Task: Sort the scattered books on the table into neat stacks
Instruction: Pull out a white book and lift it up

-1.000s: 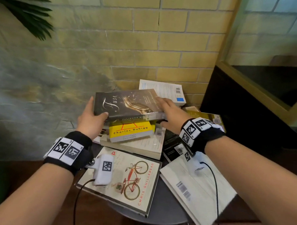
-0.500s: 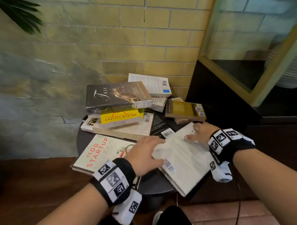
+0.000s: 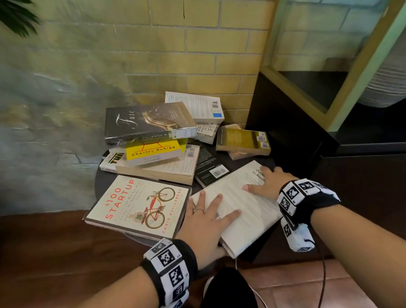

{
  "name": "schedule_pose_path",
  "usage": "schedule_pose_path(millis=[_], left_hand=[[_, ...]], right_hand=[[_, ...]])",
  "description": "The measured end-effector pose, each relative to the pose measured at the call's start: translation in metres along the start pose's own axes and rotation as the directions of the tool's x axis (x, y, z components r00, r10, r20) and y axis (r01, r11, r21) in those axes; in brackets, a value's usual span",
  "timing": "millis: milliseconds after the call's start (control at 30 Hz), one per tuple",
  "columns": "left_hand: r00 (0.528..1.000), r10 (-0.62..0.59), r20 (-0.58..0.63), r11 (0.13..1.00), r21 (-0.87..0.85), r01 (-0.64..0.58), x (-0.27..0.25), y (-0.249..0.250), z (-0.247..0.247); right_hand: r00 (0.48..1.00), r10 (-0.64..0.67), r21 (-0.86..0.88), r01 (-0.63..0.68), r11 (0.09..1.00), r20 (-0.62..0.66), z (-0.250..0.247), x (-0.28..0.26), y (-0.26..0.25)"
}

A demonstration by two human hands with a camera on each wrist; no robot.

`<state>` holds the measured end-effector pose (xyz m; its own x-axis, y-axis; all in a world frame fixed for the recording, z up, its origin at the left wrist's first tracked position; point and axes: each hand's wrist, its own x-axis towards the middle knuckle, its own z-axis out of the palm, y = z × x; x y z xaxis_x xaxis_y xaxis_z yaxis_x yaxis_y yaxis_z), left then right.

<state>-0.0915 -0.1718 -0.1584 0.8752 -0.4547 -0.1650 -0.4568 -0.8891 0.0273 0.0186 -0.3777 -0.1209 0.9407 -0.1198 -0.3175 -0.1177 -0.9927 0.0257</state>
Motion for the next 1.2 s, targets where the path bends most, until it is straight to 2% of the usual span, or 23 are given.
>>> schedule_pose_path(millis=[100,200,267,333,400,500,533,600,667,767,833,933,1000,1100,1200], left_hand=[[0.998,0.021,-0.058,1.0,-0.02,-0.022,-0.005,0.0,-0.003],[0.983,-0.01,-0.185,0.978,-0.208,-0.029,-0.008,-0.002,-0.016],[0.945,-0.076,-0.317,0.926,-0.373,-0.051,-0.01,-0.004,-0.024],[0.88,-0.228,-0.416,0.831,-0.554,-0.047,-0.013,-0.007,-0.032],[0.819,-0.384,-0.427,0.707,-0.706,-0.037,-0.014,-0.013,-0.041],[0.801,-0.495,-0.338,0.474,-0.877,-0.077,-0.013,-0.024,-0.053],[0.805,-0.515,-0.294,0.367,-0.925,-0.102,-0.013,-0.026,-0.057],[0.826,-0.536,-0.177,0.101,-0.984,-0.145,-0.015,-0.026,-0.061],[0.853,-0.516,-0.075,-0.144,-0.974,-0.173,-0.018,-0.024,-0.062],[0.873,-0.487,-0.016,-0.351,-0.912,-0.213,-0.017,-0.018,-0.063],[0.891,-0.454,-0.011,-0.427,-0.875,-0.229,-0.015,-0.014,-0.063],[0.916,-0.4,0.024,-0.475,-0.86,-0.185,-0.013,-0.013,-0.057],[0.915,-0.401,0.04,-0.42,-0.896,-0.145,-0.013,-0.021,-0.05],[0.888,-0.46,-0.018,-0.287,-0.943,-0.168,-0.013,-0.04,-0.053],[0.886,-0.447,-0.122,-0.148,-0.967,-0.208,-0.01,-0.058,-0.067]], right_hand=[[0.999,-0.026,-0.031,0.025,0.999,-0.048,-0.004,-0.007,0.002],[0.984,-0.105,0.011,0.108,0.994,-0.143,-0.023,-0.017,0.005],[0.945,-0.148,0.15,0.198,0.969,-0.29,-0.037,-0.026,0.006],[0.861,-0.167,0.214,0.3,0.93,-0.481,-0.045,-0.033,0.006],[0.786,-0.157,0.268,0.38,0.885,-0.597,-0.047,-0.035,0.006],[0.788,-0.066,0.49,0.443,0.751,-0.612,-0.044,-0.04,0.005],[0.797,-0.029,0.56,0.45,0.696,-0.604,-0.043,-0.042,0.004],[0.822,0.033,0.662,0.434,0.611,-0.569,-0.037,-0.048,0.001],[0.873,0.065,0.759,0.381,0.528,-0.483,-0.026,-0.046,0.0],[0.958,0.017,0.926,0.273,0.261,-0.287,-0.006,-0.042,-0.01],[0.948,-0.014,0.944,0.319,0.084,-0.319,0.0,-0.043,-0.021],[0.883,0.072,0.882,0.468,-0.05,-0.465,-0.008,-0.045,-0.028],[0.846,0.064,0.841,0.533,-0.09,-0.53,-0.015,-0.051,-0.029],[0.807,0.02,0.804,0.59,-0.069,-0.59,-0.026,-0.061,-0.028],[0.772,-0.081,0.773,0.634,0.035,-0.63,-0.034,-0.071,-0.03]])
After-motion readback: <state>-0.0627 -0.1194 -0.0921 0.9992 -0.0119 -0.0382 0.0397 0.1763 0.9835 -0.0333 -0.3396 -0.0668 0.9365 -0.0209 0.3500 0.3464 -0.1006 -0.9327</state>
